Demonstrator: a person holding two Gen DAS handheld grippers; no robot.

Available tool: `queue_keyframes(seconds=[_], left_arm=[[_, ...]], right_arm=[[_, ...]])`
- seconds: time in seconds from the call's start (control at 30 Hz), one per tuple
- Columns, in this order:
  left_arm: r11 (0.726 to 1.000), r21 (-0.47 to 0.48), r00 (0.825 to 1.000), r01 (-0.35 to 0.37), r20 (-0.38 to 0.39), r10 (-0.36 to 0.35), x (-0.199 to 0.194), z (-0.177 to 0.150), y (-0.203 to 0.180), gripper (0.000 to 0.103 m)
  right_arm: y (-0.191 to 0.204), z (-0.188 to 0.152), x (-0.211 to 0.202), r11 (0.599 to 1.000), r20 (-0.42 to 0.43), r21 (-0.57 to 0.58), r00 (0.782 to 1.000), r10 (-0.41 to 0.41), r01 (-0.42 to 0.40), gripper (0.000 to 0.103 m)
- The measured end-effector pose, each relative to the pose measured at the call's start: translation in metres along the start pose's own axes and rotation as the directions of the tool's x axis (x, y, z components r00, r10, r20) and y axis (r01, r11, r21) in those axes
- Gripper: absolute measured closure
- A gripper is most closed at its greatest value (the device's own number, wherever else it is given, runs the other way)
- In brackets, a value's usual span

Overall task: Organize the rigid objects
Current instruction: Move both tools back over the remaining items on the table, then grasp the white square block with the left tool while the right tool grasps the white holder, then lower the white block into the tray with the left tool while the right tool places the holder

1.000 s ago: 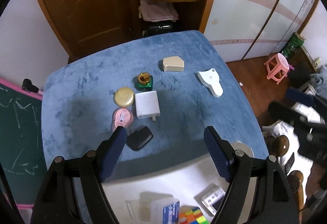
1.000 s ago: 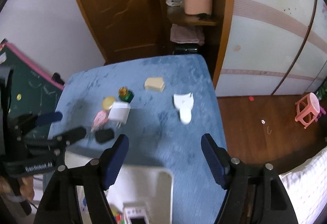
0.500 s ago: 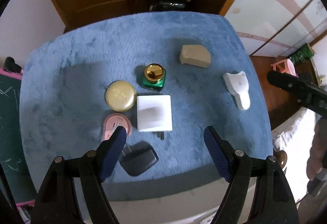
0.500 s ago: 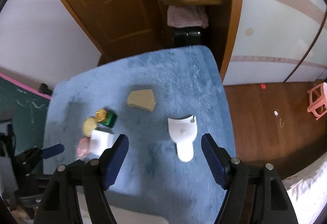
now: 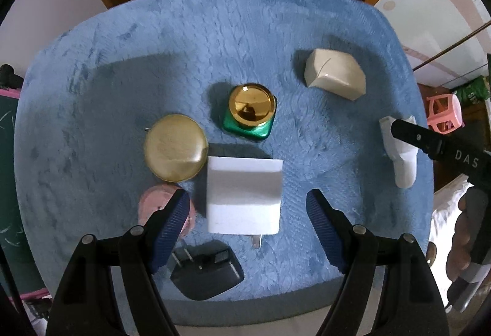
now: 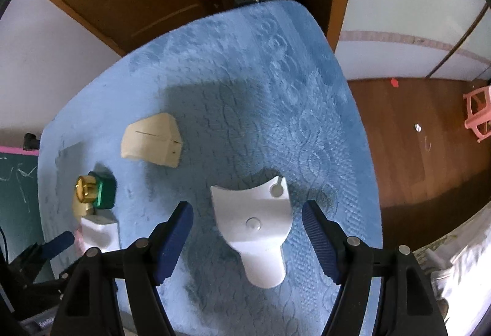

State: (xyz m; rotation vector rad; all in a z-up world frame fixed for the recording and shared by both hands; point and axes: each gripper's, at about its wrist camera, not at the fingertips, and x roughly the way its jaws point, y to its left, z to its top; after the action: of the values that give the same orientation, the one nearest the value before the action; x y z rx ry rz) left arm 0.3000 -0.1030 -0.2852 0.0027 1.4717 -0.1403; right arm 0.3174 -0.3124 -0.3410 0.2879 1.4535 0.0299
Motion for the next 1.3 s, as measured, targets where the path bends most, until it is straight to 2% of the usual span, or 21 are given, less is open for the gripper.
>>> queue_keyframes(seconds=[0.23, 0.4, 0.47, 0.5, 0.6, 0.63, 0.87, 1.0, 1.17, 1.3], left_arm=[[0.999, -0.012, 0.999, -0.034, -0.017, 0.034, 0.017, -0.001, -0.006, 0.022], [0.999, -0.037, 0.999, -0.041, -0.024, 0.04, 0.029, -0.005, -0.008, 0.023], [0.998, -0.051, 0.999, -0.031, -0.025, 0.029, 0.034, -0.006, -0.005, 0.028], [0.998, -0.058, 0.999, -0.029, -0.031, 0.027, 0.037, -0.007, -0.004, 0.034], [0.998, -0.048, 0.999, -0.047, -0.014, 0.047, 0.036, -0.014, -0.001, 0.042], [0.998, -0.046, 0.999, -0.052, -0.011, 0.052, 0.037, -0.015, 0.0, 0.043], [0.998, -0.039, 0.999, -0.043, 0.015, 0.044, 0.032, -0.025, 0.006, 0.044], [0.999, -0.05, 1.0, -0.021, 0.005, 0.021, 0.021, -0.034, 0.013, 0.044], [0.999, -0.041, 0.999, 0.008, 0.05, -0.006, -0.015, -0.051, 0.022, 0.044], [0.999, -0.02, 0.992, 0.042, 0.121, -0.039, -0.058, -0.069, 0.023, 0.044]], right_arm=[[-0.004, 0.0, 0.015, 1.0, -0.034, 0.011, 0.999, 0.005, -0.005, 0.029], [0.008, -0.002, 0.02, 0.998, -0.028, -0.04, 0.998, -0.051, 0.05, 0.029], [0.014, -0.006, 0.022, 0.995, -0.021, -0.066, 0.996, -0.082, 0.08, 0.029], [0.018, -0.008, 0.023, 0.991, -0.017, -0.082, 0.995, -0.103, 0.101, 0.03], [0.028, -0.015, 0.025, 0.976, 0.009, -0.129, 0.985, -0.174, 0.173, 0.041], [0.03, -0.019, 0.024, 0.976, 0.018, -0.134, 0.985, -0.173, 0.174, 0.047], [0.029, -0.033, 0.016, 0.983, 0.041, -0.106, 0.989, -0.146, 0.149, 0.048], [0.031, -0.046, -0.006, 0.987, 0.068, -0.107, 0.992, -0.109, 0.116, 0.048], [0.039, -0.072, -0.049, 0.993, 0.122, -0.108, 0.992, -0.033, 0.046, 0.048], [0.045, -0.089, -0.085, 0.992, 0.162, -0.124, 0.986, 0.027, -0.006, 0.048]])
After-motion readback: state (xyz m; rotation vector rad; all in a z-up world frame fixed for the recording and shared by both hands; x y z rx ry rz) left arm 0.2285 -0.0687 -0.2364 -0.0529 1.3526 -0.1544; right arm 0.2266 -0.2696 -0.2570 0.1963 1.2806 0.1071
